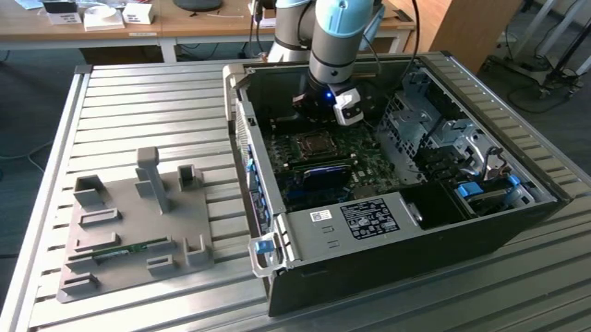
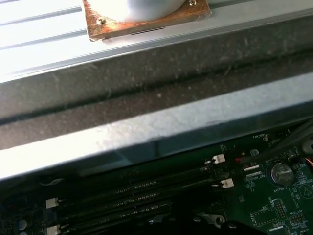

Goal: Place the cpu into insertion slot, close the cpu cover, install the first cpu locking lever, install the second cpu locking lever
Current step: 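Install the first cpu locking lever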

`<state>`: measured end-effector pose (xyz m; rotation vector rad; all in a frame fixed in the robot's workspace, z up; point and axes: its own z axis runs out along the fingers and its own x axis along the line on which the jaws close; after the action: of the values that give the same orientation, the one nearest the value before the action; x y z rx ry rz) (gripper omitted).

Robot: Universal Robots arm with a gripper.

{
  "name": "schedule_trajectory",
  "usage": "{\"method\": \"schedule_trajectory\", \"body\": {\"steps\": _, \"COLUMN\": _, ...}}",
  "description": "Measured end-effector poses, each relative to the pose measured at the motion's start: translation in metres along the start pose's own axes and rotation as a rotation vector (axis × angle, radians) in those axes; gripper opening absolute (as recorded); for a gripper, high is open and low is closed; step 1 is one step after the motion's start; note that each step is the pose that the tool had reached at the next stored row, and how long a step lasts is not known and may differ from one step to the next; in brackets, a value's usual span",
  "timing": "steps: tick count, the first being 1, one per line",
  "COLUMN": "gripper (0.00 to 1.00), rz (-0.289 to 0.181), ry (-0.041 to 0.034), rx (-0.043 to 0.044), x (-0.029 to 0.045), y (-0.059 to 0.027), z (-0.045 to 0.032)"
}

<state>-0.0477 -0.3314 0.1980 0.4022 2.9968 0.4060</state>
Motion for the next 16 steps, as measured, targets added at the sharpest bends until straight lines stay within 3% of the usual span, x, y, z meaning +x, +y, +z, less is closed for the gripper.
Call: {"method": "schedule_trajectory", "body": {"steps": 16, "gripper": 0.11, "rz": 0.001, "ry": -0.0016, "rx": 0.0011, "x": -0.0008, "y": -0.0043, "z": 0.0025}}
